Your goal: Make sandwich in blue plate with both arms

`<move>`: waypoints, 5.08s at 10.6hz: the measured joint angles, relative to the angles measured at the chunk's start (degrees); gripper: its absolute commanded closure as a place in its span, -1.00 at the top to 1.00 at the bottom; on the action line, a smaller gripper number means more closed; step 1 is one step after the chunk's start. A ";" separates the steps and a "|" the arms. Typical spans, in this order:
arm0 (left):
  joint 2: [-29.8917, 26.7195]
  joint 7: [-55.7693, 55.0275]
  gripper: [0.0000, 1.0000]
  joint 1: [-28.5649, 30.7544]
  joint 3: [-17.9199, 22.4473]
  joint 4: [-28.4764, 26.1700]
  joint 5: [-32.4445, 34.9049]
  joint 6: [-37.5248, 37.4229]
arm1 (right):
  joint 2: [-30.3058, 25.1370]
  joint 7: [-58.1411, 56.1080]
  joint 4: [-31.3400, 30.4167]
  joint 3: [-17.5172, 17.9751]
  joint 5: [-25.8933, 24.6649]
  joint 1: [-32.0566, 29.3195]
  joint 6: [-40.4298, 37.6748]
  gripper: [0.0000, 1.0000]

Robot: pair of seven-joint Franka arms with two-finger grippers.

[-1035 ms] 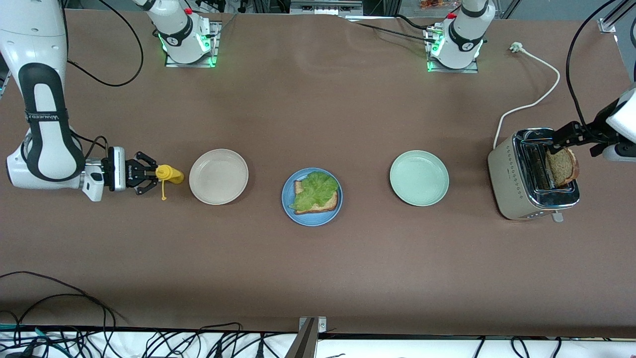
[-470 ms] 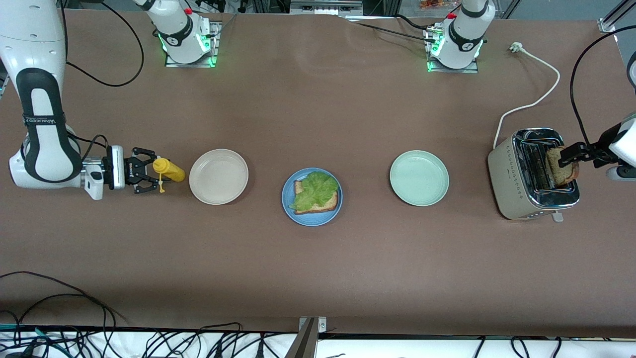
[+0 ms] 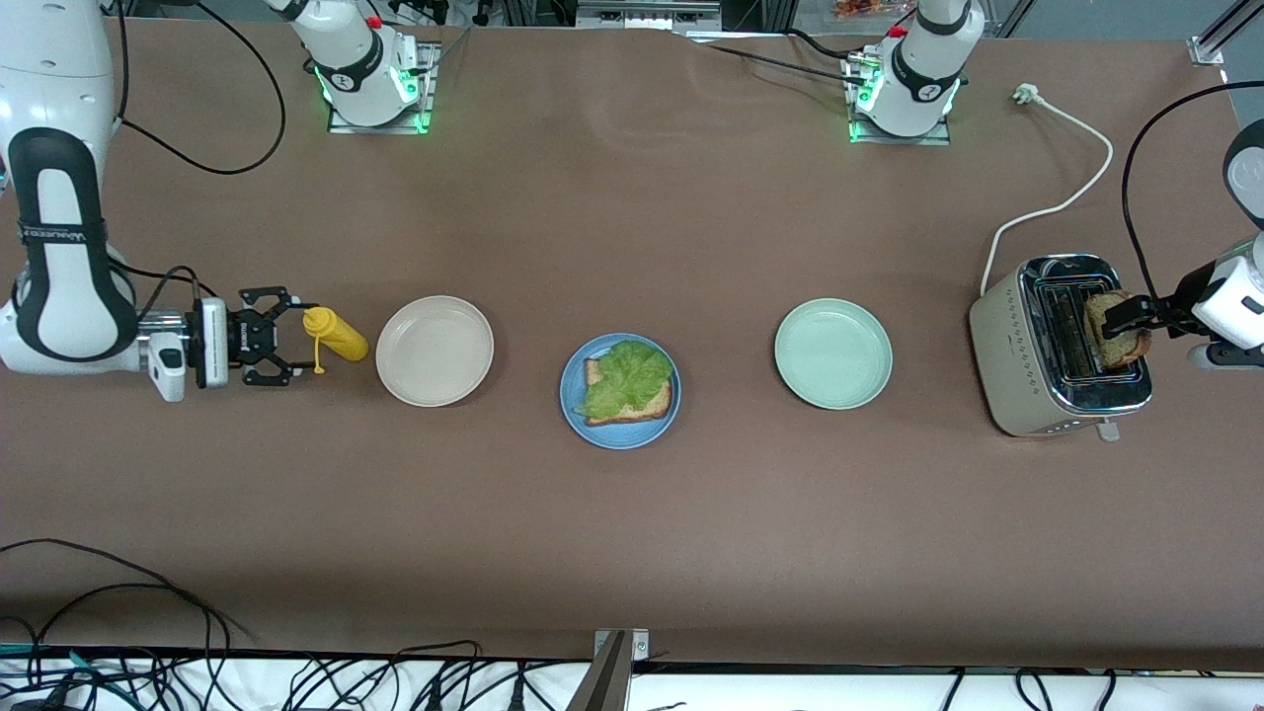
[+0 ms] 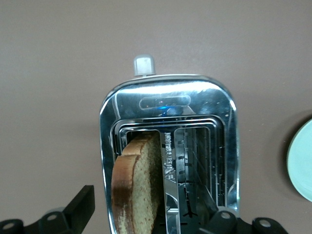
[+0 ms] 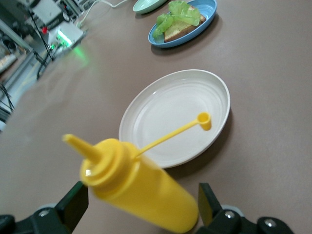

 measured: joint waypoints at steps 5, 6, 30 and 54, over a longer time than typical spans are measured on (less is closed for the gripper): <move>1.94 0.01 -1.00 -0.02 1.06 -0.13 0.00 0.19 | -0.35 26.88 4.84 -2.89 -7.11 -0.34 -12.65 1.00; 1.94 0.01 -1.00 -0.02 1.06 -0.13 0.00 0.22 | -0.35 32.24 5.49 -3.02 -7.39 -0.35 -14.75 1.00; -2.46 -2.13 -1.00 -1.50 -26.01 10.09 -11.09 -14.90 | -33.73 111.28 -10.06 15.56 -46.11 1.56 13.28 1.00; 42.32 -18.27 -1.00 -3.35 -52.04 29.24 -26.24 21.18 | -32.33 116.30 6.58 14.79 -48.17 1.76 1.98 1.00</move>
